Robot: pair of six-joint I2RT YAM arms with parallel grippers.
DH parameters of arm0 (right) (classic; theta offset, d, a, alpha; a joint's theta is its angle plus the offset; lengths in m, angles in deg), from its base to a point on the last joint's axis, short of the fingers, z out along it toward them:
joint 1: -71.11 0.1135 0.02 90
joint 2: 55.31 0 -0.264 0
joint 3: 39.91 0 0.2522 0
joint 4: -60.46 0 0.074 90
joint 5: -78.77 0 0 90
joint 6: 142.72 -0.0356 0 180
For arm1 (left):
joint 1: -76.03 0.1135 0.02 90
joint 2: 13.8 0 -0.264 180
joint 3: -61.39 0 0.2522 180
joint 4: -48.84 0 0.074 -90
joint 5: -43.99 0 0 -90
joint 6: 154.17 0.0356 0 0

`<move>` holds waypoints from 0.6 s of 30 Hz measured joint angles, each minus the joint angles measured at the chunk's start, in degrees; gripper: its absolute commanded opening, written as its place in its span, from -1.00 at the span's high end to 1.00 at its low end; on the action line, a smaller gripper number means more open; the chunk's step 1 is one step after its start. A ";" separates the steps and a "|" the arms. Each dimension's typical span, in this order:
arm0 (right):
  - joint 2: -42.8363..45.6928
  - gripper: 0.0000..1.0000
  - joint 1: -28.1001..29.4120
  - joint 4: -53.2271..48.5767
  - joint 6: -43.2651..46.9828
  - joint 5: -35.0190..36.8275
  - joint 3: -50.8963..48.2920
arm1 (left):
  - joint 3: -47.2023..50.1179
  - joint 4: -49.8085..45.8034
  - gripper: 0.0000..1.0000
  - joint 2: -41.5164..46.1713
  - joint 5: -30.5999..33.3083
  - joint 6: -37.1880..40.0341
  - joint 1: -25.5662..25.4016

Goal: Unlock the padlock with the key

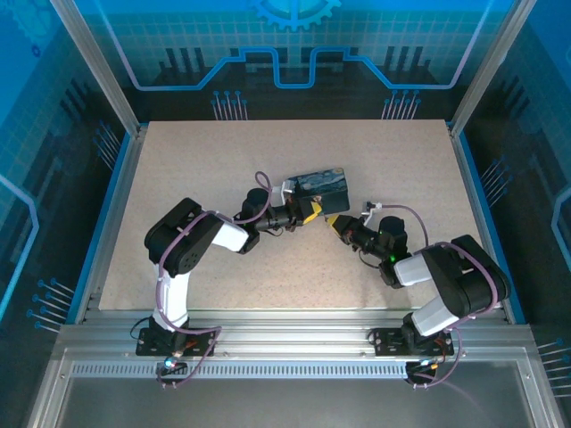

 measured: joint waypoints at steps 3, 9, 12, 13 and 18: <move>-0.09 1.00 0.04 0.55 -0.02 0.00 0.00 | 0.00 0.33 1.00 -0.33 0.00 -0.37 0.00; -0.09 1.00 0.04 0.81 0.00 0.00 0.00 | 0.00 1.07 1.00 -0.76 -0.04 -0.59 0.00; -0.09 1.00 0.04 0.81 0.00 0.00 0.00 | 0.00 1.53 1.00 -0.94 -0.04 -0.61 0.00; -0.09 1.00 0.04 0.81 0.00 0.00 0.00 | 0.00 1.66 1.00 -0.98 -0.04 -0.63 0.00; -0.04 1.00 0.04 0.81 0.00 0.02 -0.02 | 0.00 1.92 1.00 -1.14 -0.04 -1.03 0.00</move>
